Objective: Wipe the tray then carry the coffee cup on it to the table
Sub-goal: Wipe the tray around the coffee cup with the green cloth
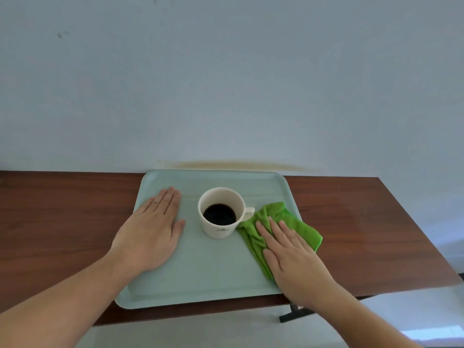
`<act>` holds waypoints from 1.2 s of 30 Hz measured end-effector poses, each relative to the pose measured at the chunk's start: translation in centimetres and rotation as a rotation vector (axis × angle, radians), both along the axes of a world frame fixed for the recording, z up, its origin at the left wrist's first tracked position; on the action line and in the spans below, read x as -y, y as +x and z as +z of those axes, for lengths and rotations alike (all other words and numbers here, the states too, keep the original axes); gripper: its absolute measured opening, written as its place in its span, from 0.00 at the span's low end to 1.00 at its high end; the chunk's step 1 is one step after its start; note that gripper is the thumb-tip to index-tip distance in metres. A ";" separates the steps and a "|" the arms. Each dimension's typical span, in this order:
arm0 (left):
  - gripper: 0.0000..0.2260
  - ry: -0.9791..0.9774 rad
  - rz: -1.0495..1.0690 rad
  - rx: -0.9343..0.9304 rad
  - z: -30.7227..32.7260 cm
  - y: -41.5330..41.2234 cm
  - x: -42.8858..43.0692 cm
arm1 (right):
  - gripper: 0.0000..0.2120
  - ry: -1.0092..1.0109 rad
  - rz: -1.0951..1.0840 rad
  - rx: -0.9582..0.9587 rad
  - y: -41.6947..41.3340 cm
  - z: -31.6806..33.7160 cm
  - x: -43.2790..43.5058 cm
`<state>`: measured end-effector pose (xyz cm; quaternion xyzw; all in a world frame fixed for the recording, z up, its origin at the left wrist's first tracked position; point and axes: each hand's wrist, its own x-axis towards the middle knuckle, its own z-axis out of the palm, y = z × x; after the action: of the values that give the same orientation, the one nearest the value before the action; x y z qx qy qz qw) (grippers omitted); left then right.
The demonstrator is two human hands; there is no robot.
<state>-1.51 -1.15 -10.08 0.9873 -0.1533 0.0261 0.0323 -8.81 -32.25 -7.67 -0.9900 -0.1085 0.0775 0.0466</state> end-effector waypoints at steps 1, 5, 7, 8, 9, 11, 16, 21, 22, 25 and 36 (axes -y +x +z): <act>0.32 0.000 0.000 -0.005 0.0 -0.1 0.0 | 0.25 -0.003 -0.025 0.015 1.0 -0.3 -0.4; 0.32 0.009 0.000 0.011 -0.2 -0.1 0.0 | 0.27 0.025 -0.066 0.079 7.7 -0.9 -1.7; 0.32 0.018 0.003 0.007 -0.1 -0.1 -0.1 | 0.27 0.018 -0.072 0.067 11.2 -0.6 -2.0; 0.32 0.019 0.007 0.006 0.0 0.0 -0.1 | 0.27 0.006 -0.080 0.049 12.4 -0.5 -1.9; 0.32 0.014 0.016 0.004 0.1 0.0 -0.1 | 0.27 -0.007 -0.088 0.032 13.1 -0.4 -1.8; 0.33 0.012 0.027 -0.001 0.2 0.0 0.0 | 0.28 -0.023 -0.136 0.031 12.9 -0.6 -1.2; 0.33 0.005 0.046 -0.008 0.3 -0.2 0.6 | 0.29 -0.032 -0.216 0.077 4.9 -0.6 -1.1; 0.33 0.000 0.053 -0.021 0.5 -0.1 0.6 | 0.28 0.055 -0.034 -0.083 -3.2 0.2 -4.4; 0.32 0.000 0.051 -0.021 0.5 -0.1 0.5 | 0.28 0.054 -0.041 -0.090 -3.8 0.3 -4.8; 0.32 -0.002 0.042 -0.018 0.5 -0.2 0.4 | 0.28 0.057 -0.075 -0.085 -3.8 0.5 -4.9; 0.32 0.004 0.022 -0.008 0.3 -0.1 0.1 | 0.26 0.065 0.080 -0.025 10.4 -0.6 -2.6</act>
<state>-1.58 -1.29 -9.76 0.9891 -0.1423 0.0221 0.0306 1.56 -29.69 -8.28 -0.9818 -0.1497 0.0879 0.0772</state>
